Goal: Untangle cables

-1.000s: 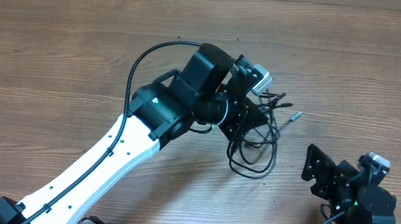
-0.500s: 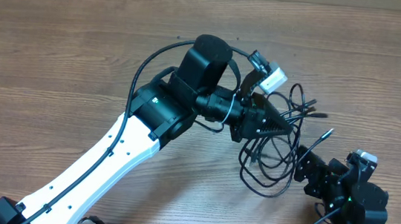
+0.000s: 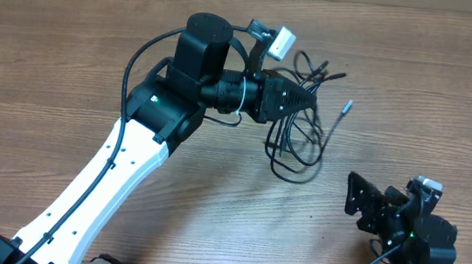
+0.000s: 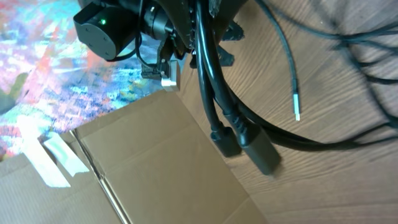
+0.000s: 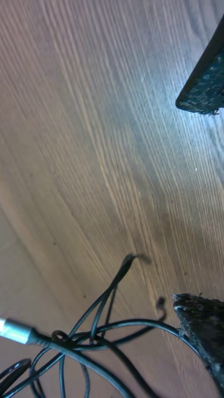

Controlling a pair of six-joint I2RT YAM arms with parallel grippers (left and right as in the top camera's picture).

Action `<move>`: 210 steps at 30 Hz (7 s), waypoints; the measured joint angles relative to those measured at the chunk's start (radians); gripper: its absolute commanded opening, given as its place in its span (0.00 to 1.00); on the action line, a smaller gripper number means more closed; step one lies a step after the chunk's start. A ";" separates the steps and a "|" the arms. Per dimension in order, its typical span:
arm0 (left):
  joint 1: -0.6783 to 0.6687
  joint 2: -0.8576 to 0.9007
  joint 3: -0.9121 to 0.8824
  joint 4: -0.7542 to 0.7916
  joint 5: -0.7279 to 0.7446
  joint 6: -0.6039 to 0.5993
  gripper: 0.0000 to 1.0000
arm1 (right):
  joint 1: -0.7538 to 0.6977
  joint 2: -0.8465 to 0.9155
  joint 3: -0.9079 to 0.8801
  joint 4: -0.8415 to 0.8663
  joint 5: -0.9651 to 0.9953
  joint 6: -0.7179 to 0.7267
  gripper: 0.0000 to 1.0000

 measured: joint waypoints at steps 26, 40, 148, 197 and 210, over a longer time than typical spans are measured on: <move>-0.156 0.000 0.000 0.175 -0.049 -0.296 0.04 | 0.000 0.000 0.000 0.028 -0.061 -0.003 0.91; -0.214 0.000 0.000 0.187 0.022 -0.347 0.04 | 0.000 0.000 0.000 0.048 0.023 -0.003 0.91; -0.295 -0.011 0.008 -0.365 -0.541 1.043 0.88 | 0.000 0.001 -0.071 0.419 -0.531 -0.055 0.04; -0.297 -0.011 0.008 -0.491 -0.656 1.190 0.99 | -0.001 0.001 -0.072 0.360 -0.693 -0.153 0.56; -0.297 -0.011 0.008 -0.641 -0.867 0.906 1.00 | -0.001 0.001 -0.077 0.224 -0.452 -0.160 1.00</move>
